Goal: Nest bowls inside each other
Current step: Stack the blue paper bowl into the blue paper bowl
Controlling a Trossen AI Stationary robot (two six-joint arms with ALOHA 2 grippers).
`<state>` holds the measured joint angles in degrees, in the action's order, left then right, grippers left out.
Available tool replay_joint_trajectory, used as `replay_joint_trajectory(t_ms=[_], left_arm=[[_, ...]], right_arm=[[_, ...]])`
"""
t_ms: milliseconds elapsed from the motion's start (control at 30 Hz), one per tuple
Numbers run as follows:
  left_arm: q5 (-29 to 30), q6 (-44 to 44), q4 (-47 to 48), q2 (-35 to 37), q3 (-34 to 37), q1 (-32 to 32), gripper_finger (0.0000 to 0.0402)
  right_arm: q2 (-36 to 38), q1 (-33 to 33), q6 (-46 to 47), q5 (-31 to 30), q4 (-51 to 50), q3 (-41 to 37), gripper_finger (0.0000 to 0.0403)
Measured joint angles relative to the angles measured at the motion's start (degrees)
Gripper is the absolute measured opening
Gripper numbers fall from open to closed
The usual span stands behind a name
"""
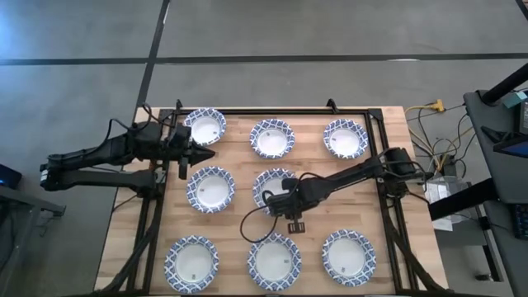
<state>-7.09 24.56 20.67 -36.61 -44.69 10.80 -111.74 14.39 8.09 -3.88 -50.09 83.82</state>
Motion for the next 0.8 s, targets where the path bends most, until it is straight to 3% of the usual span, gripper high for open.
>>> replay_joint_trajectory(t_ms=[300,433,600,800], left_arm=[[0.0,0.0,0.0,-0.1,0.0,0.0,0.0006],[0.0,0.1,0.0,-0.1,0.0,0.0,0.0006],[0.1,0.2,-0.1,-0.3,0.0,0.0,0.0006],[2.5,1.0,-1.5,-1.8,-0.2,0.0,0.0006]], right_arm=[[6.1,-0.6,0.3,0.0,-1.1,2.5,0.0070],[12.6,-2.4,8.6,-0.3,-0.7,-0.5,0.0075],[26.4,-2.6,23.1,-6.4,7.6,-16.3,0.0071],[45.9,-0.6,57.8,-17.6,35.0,-44.4,0.0070]])
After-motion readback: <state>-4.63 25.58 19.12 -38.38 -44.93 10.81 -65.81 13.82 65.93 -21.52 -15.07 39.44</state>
